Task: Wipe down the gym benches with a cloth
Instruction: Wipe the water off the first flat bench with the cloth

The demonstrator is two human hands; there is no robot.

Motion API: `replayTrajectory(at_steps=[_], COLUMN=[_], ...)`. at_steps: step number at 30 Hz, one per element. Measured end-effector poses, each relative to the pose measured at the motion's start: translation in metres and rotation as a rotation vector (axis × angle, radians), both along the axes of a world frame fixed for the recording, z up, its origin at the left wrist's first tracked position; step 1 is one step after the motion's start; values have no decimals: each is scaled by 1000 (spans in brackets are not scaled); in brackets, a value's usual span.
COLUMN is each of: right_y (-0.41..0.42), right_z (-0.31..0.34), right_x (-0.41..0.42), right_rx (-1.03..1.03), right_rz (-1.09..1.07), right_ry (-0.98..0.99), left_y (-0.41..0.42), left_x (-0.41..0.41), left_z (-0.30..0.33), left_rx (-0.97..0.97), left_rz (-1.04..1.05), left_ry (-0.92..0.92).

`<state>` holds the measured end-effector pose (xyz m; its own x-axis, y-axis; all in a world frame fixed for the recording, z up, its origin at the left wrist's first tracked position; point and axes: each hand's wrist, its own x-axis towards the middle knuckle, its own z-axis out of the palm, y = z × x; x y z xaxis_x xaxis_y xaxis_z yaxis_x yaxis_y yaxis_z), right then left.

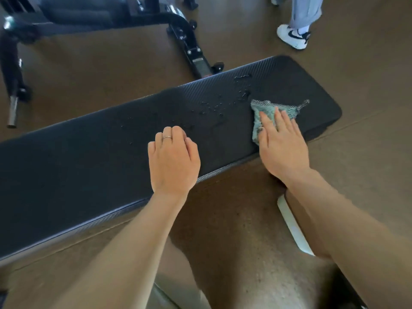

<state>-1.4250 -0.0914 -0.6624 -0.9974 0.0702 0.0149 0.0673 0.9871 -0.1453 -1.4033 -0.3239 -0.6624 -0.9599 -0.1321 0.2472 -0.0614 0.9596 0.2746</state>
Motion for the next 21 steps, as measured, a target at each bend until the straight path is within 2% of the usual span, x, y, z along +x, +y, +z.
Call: replayTrajectory(at_steps=[2, 6, 10, 11, 13, 16, 18, 21], right_y=[-34, -104, -77, -59, -18, -3, -37, -76], right_z=[0, -1, 3, 4, 6, 10, 7, 2], right_x=[4, 40, 32, 18, -19, -49, -33, 12], right_rx=[-38, -74, 21, 56, 74, -16, -43, -55], right_rz=[-65, 204, 409, 398, 225, 3, 111, 456], right_ry=[12, 24, -7, 6, -1, -91, -55, -29], left_y=[1, 0, 0, 0, 1, 3, 2, 2], left_x=[-1, 0, 0, 0, 1, 1, -1, -2], left_z=[-1, -4, -4, -4, -4, -4, -5, -6], left_rx=[5, 47, 39, 36, 34, 16, -3, -65], left_rz=[-16, -34, -16, -12, -4, 13, 34, 63], left_ry=[2, 33, 54, 58, 59, 49, 47, 41])
